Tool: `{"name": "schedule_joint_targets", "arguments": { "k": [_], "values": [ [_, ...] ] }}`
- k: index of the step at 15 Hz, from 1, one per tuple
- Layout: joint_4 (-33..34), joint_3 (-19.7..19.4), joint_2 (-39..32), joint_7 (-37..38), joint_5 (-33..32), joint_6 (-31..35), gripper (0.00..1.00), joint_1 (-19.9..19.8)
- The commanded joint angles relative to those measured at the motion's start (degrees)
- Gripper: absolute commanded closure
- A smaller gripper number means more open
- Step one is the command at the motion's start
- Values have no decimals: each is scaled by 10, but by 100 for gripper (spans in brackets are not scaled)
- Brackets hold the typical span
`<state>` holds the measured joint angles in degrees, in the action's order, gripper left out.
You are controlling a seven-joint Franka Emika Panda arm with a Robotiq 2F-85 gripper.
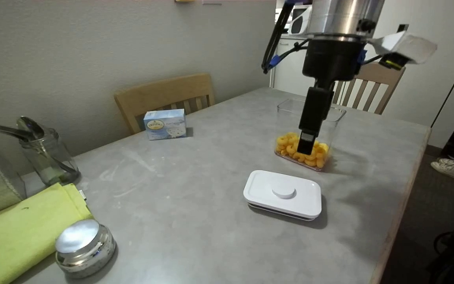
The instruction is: Put the lid on the container and then press the button atop the lid
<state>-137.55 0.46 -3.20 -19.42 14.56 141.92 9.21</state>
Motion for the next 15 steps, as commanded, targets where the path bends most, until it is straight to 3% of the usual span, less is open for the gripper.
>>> {"name": "schedule_joint_targets", "arguments": {
  "k": [1, 9, 15],
  "values": [
    [29, 18, -68, 5, -33, 29, 0, -24],
    [121, 43, -170, -1, -100, 53, 0, -36],
    [188, 23, -234, 26, -205, 26, 0, -28]
  ]
}}
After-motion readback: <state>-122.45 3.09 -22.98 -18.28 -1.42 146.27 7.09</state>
